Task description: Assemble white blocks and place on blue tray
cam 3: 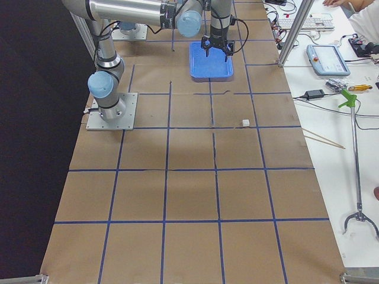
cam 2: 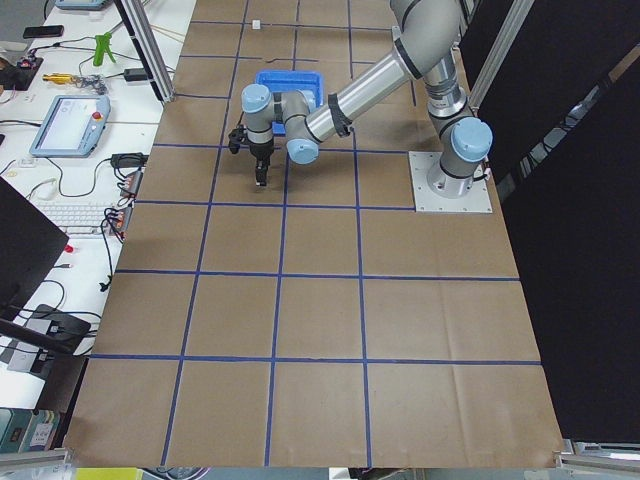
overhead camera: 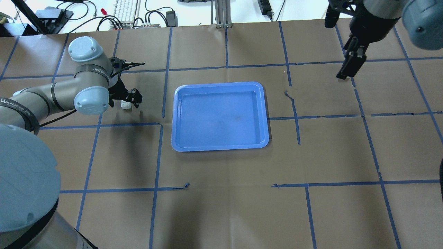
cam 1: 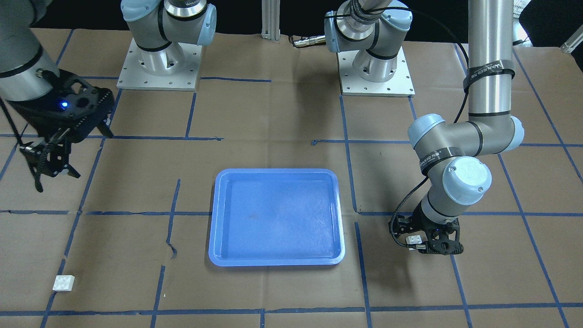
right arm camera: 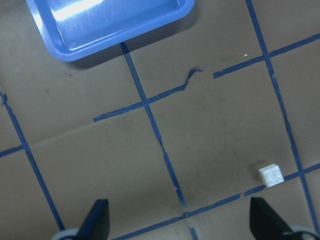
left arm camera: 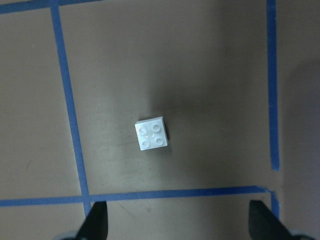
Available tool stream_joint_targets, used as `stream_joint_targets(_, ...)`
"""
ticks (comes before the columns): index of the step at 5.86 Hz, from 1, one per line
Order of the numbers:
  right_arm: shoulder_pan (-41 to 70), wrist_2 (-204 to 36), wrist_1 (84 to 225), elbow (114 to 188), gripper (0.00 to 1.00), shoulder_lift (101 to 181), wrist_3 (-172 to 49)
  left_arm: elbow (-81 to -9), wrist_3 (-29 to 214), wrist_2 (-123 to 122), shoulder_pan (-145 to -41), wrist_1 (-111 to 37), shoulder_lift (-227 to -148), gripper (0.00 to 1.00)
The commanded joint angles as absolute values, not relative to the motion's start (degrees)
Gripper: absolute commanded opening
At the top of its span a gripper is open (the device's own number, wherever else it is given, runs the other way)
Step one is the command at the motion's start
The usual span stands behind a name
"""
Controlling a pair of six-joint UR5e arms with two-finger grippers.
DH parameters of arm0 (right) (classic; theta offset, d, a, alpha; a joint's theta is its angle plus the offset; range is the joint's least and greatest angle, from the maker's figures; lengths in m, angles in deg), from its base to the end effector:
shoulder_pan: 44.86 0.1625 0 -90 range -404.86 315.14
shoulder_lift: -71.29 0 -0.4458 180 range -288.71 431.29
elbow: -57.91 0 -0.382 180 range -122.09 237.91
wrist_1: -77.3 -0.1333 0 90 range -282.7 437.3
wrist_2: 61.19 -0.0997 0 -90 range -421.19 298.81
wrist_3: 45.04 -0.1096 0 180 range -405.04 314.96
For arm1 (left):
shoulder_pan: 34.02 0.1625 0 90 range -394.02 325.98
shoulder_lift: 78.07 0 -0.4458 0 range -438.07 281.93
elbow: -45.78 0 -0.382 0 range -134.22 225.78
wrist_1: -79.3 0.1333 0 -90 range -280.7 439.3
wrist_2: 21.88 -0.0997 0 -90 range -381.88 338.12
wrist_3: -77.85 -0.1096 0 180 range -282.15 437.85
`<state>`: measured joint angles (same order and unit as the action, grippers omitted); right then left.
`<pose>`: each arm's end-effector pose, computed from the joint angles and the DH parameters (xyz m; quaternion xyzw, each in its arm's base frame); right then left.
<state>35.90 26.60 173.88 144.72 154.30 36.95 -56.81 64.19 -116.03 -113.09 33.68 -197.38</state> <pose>0.0490 -0.5554 0.4751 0.5932 -0.8045 0.0307 0.0038 -0.0080 -0.6197 0.1912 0.0230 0.9988 -0.0134 0.0400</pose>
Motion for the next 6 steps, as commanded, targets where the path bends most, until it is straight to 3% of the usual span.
stream_joint_targets(1, 30.84, 22.94, 171.19, 136.01, 1.00, 147.01, 57.34, -56.27, 64.32, -116.01, -113.04, 34.74, -197.95, 0.92)
stream_joint_targets(2, 26.29, 19.78, 168.73, 132.48, 1.00, 143.31, 63.71, -56.09, 64.41, -116.01, -113.04, 34.83, -197.95, 0.54)
stream_joint_targets(4, 20.99, 14.60, 168.18, 126.93, 1.00, 135.49, 72.47, -56.09, 64.67, -116.10, -113.04, 34.83, -197.95, 0.13)
stream_joint_targets(5, 19.84, 10.57, 167.92, 124.38, 1.00, 130.40, 72.65, -56.00, 64.50, -116.01, -113.04, 34.83, -197.43, 0.05)
stream_joint_targets(6, 17.57, 5.74, 167.83, 124.09, 1.00, 125.48, 73.08, -56.00, 63.54, -115.75, -113.73, 34.74, -196.03, 0.04)
